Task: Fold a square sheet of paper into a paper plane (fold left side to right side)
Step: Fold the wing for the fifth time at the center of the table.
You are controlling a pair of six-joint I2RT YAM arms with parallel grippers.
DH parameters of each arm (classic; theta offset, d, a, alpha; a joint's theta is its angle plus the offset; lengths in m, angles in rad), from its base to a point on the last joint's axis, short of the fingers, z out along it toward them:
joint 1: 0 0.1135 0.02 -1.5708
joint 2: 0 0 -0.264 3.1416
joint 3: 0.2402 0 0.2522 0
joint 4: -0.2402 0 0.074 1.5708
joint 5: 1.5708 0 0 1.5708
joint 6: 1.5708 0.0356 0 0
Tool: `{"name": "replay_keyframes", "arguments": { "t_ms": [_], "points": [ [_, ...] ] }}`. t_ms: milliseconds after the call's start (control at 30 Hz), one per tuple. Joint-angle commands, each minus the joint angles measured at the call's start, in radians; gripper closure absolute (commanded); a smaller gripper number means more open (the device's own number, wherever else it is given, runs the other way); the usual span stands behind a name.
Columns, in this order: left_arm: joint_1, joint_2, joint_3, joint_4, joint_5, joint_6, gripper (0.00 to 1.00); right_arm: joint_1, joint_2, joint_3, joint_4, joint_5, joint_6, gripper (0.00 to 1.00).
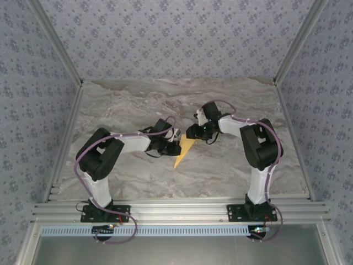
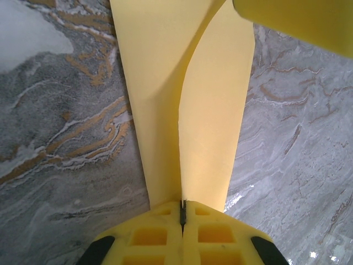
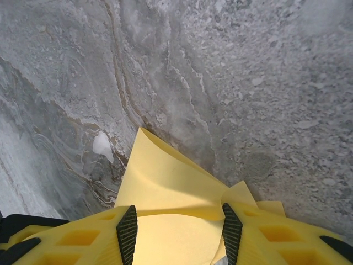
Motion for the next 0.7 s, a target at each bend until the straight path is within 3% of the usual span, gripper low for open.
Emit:
{"name": "replay_keyframes", "arguments": {
  "t_ms": [0,300,667],
  "points": [
    [-0.005,0.039,0.013,-0.063,-0.041,0.012,0.97,0.011,0.031,0.015,-0.106,0.064,-0.025,0.51],
    [-0.005,0.058,0.02,-0.077,-0.043,0.004,0.97,0.005,0.027,0.068,-0.193,0.181,-0.061,0.51],
    [-0.005,0.092,0.04,-0.096,-0.033,0.001,0.98,-0.017,0.001,0.053,-0.204,0.219,-0.068,0.51]
  ]
}}
